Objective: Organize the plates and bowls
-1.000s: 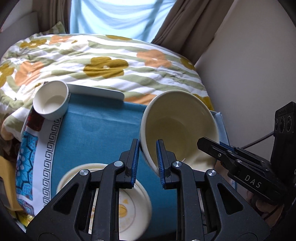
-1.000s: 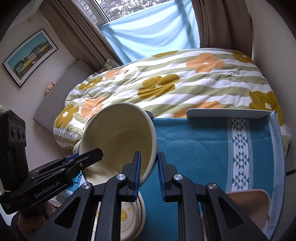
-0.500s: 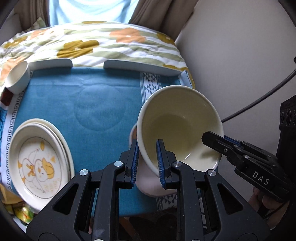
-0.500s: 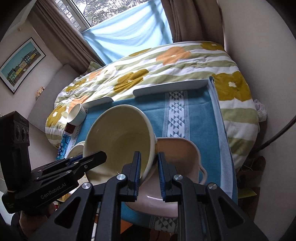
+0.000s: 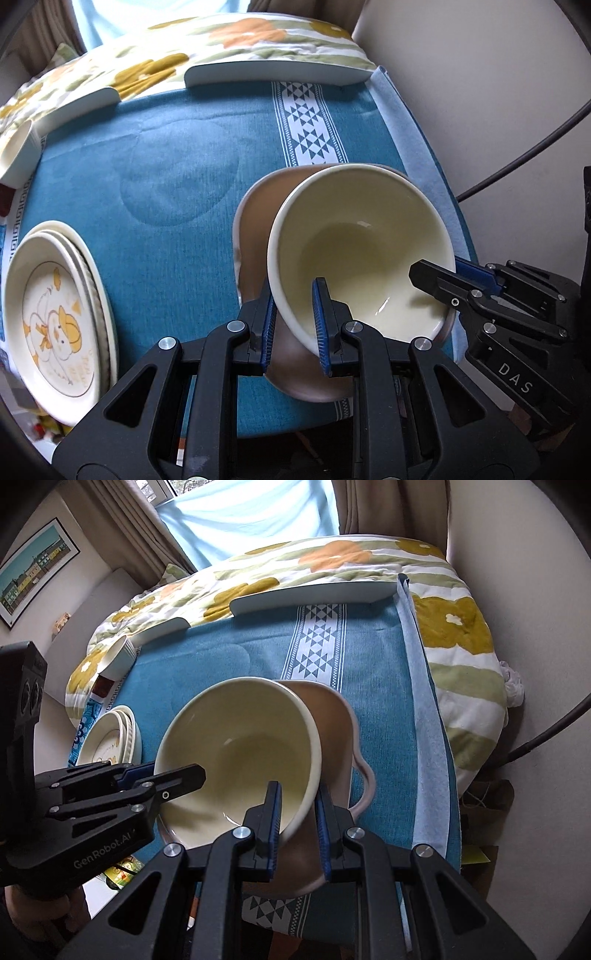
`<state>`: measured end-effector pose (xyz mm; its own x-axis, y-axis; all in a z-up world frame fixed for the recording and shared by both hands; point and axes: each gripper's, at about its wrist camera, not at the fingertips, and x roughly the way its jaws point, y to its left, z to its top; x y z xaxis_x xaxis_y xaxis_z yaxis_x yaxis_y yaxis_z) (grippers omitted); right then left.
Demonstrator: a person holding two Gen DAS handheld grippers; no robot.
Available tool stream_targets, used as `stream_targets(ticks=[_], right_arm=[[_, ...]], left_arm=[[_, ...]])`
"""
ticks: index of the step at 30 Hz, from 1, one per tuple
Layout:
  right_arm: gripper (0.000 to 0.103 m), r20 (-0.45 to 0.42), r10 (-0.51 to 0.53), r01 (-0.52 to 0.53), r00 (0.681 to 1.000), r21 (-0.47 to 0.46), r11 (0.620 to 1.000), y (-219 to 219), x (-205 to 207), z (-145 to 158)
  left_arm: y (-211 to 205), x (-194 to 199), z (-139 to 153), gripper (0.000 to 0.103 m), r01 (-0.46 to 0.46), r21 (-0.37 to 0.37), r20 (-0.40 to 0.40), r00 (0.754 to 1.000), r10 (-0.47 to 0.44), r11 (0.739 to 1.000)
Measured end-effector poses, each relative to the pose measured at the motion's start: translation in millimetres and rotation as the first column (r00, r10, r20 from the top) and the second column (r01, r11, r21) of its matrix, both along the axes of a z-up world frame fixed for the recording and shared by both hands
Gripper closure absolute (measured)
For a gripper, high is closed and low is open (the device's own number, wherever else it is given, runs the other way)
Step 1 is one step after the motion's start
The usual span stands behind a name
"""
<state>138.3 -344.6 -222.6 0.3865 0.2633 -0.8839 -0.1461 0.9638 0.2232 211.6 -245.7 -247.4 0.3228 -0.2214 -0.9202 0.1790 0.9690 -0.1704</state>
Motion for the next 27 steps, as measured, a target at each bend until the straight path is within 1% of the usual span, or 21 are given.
stream_targets(ticks=[2,6,8,13,22,27], right_arm=[[0.087,-0.001,0.011,-0.011,1.000,-0.016,1.000,1,1,-2],[0.087,-0.012,0.018,-0.019,1.000,-0.019,1.000,0,2,-7],[0.087,-0.014,0.025,-0.026,1.000,-0.017,1.000,1,2,-9],[0.087,-0.012,0.032,-0.032,0.999,-0.019,0.999,2,2,-9],[0.087,-0.016,0.022,-0.023,1.000,-0.006,1.000,1,2,-7],[0.087,0.015,-0.003,0.003,1.000,0.014,1.000,-6,1,2]], left_arm=[[-2,1,-5,0.087,-0.001,0.014,-0.006,1.000,0.001,1.000],[-4,3,-11,0.087,0.001,0.025,-0.012,1.000,-0.001,1.000],[-4,2,-13,0.087,0.000,0.039,-0.010,1.000,0.001,0.999],[-5,6,-12,0.087,-0.004,0.044,-0.003,1.000,0.004,0.999],[-4,3,-4,0.087,-0.010,0.060,0.014,1.000,0.009,0.998],[0,0,9,0.087,-0.010,0.048,0.044,0.999,0.008,0.999]])
